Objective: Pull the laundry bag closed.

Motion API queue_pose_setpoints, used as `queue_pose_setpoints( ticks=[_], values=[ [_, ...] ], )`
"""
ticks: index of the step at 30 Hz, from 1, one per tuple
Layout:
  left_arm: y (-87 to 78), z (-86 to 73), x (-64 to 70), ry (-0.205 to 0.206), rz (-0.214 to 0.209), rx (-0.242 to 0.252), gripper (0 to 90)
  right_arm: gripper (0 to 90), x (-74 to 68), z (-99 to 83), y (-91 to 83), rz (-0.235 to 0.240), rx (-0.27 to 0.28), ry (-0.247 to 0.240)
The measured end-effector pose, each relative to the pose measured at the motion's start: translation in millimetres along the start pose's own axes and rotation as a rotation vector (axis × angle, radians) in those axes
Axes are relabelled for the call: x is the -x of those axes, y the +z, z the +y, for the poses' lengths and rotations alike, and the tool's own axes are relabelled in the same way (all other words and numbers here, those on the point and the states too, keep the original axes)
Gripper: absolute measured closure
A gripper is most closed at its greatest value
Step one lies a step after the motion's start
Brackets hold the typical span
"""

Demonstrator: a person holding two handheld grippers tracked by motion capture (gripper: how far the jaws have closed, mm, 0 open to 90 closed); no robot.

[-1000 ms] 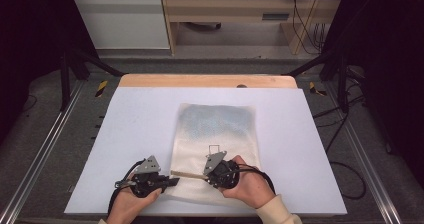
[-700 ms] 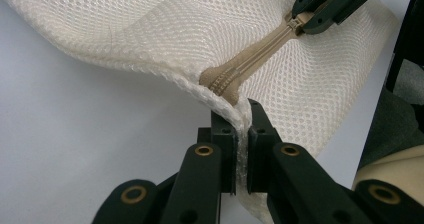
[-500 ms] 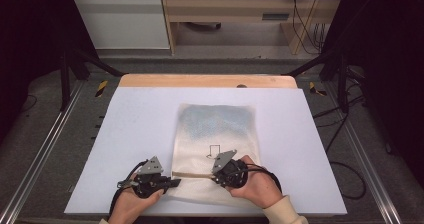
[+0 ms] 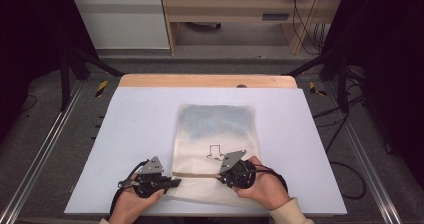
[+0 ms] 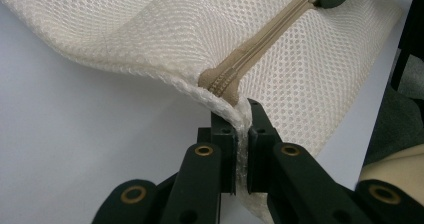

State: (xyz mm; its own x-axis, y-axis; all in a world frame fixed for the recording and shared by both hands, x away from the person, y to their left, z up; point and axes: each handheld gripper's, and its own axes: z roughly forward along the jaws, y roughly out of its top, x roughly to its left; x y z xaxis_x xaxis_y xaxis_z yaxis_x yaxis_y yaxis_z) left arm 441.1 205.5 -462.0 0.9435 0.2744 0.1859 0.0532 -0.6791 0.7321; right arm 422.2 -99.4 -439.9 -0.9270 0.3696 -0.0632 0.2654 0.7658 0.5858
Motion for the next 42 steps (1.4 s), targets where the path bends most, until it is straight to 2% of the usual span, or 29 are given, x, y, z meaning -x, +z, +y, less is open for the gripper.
queue_pose_setpoints(
  ticks=[42],
  values=[
    [2.0, 0.8, 2.2, 0.0, -0.003, 0.023, 85.2, 82.2, 7.8, -37.4, -29.3, -0.06, 0.052, 0.103]
  ],
)
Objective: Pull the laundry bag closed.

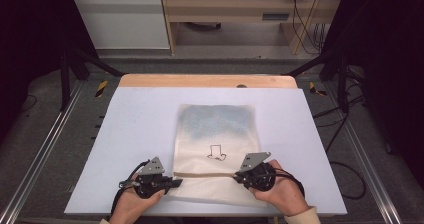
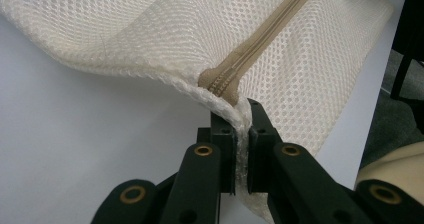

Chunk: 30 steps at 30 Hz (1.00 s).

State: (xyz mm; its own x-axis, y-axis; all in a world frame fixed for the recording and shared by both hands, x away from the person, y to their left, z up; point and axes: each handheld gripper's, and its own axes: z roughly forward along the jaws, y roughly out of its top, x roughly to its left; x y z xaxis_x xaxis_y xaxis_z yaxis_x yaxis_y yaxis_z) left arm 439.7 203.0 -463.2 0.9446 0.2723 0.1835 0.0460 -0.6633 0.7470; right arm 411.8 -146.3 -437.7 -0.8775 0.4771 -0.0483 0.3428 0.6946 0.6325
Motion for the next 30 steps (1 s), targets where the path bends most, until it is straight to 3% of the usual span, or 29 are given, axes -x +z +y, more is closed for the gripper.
queue_pose_setpoints(
  ticks=[30],
  values=[
    [0.0, 0.7, 0.4, 0.0, -0.002, 0.004, 85.2, 82.2, 0.3, -8.3, -6.0, -0.012, 0.006, 0.013]
  ],
)
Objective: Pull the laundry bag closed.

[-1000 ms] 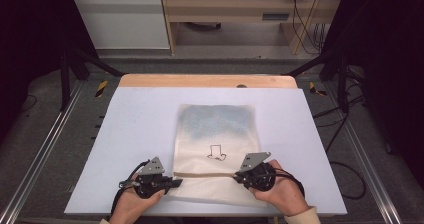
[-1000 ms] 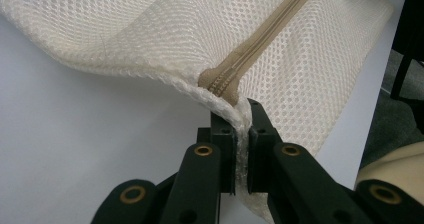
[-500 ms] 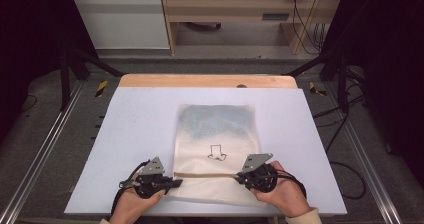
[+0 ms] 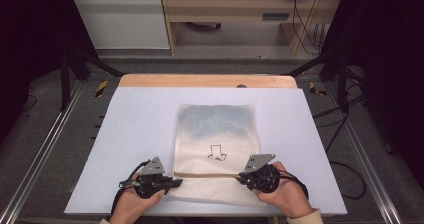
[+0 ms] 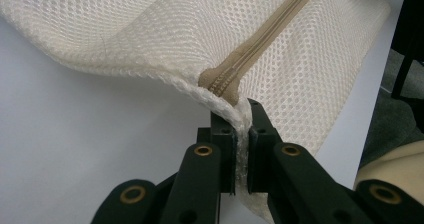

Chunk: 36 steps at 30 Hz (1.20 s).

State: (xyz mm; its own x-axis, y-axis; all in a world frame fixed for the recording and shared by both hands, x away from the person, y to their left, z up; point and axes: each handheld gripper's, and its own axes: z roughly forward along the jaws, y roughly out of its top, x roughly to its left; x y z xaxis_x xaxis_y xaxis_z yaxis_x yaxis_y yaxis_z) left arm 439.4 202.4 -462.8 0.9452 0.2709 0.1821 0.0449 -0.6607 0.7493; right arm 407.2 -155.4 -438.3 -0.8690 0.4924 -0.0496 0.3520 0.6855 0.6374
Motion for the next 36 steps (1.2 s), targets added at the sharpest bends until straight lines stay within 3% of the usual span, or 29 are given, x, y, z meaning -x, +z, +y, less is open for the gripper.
queue_pose_setpoints(
  ticks=[36],
  values=[
    [0.2, 1.0, 0.8, 0.007, 0.009, -0.013, 85.1, 82.2, 6.8, -23.1, -15.7, -0.033, -0.004, 0.052]
  ],
)
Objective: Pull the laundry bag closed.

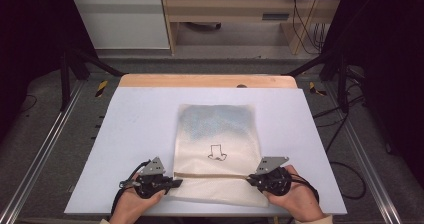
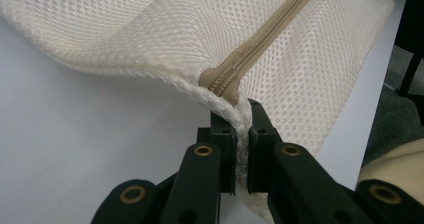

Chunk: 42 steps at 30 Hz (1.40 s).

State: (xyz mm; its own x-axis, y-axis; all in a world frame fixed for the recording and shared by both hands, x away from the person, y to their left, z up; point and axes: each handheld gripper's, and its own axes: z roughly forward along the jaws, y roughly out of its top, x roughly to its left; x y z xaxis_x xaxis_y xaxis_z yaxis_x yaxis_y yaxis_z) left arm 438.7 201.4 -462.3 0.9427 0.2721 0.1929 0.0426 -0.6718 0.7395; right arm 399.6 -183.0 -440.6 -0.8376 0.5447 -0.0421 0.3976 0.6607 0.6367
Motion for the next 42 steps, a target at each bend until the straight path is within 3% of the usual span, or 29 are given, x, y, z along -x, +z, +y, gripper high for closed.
queue_pose_setpoints(
  ticks=[42],
  values=[
    [0.5, 2.2, 2.0, 0.0, -0.006, 0.013, 85.0, 82.1, 10.4, -24.3, -17.8, -0.047, 0.0, 0.074]
  ],
)
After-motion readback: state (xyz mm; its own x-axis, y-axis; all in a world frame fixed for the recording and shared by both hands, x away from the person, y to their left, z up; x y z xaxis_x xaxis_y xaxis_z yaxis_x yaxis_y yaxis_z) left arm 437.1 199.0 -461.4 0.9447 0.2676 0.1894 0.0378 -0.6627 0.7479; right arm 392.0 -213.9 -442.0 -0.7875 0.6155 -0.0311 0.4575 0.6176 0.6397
